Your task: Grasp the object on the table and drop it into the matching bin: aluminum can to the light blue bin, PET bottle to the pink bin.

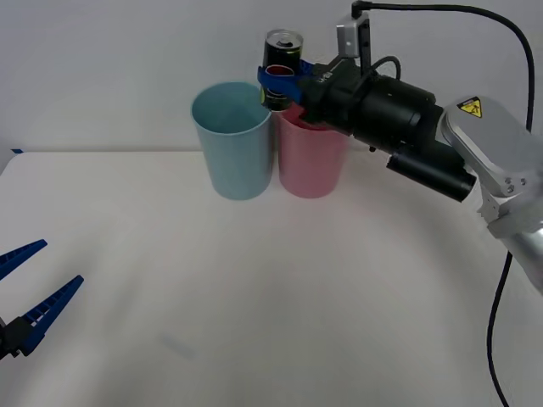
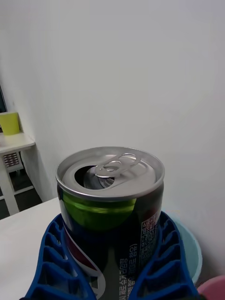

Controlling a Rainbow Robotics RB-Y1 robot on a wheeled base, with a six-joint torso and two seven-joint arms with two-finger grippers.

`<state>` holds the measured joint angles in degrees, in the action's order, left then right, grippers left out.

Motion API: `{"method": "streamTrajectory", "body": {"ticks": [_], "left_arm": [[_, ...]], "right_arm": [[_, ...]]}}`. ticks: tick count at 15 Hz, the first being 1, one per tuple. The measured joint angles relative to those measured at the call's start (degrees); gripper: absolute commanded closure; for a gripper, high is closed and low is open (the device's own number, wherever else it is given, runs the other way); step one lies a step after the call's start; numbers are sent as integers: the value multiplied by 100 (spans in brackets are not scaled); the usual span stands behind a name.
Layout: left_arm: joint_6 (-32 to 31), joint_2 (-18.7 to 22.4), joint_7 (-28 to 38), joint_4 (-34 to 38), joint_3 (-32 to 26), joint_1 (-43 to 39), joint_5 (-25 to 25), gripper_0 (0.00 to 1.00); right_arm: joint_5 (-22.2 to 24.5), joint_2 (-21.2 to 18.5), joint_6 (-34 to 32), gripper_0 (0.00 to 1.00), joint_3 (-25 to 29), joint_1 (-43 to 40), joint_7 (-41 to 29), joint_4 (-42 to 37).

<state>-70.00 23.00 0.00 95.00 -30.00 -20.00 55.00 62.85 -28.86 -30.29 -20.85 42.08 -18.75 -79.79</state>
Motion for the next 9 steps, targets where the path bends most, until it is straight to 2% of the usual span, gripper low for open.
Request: {"method": "streamTrajectory", "body": {"ticks": [6,9], "left_arm": [[0,0,0,0,0,0,0,0],[0,0,0,0,0,0,0,0]], "right_arm": [[138,397,1305,100,-774,705,106,699],[138,674,1583,100,-942,1078,223,1250]]}}
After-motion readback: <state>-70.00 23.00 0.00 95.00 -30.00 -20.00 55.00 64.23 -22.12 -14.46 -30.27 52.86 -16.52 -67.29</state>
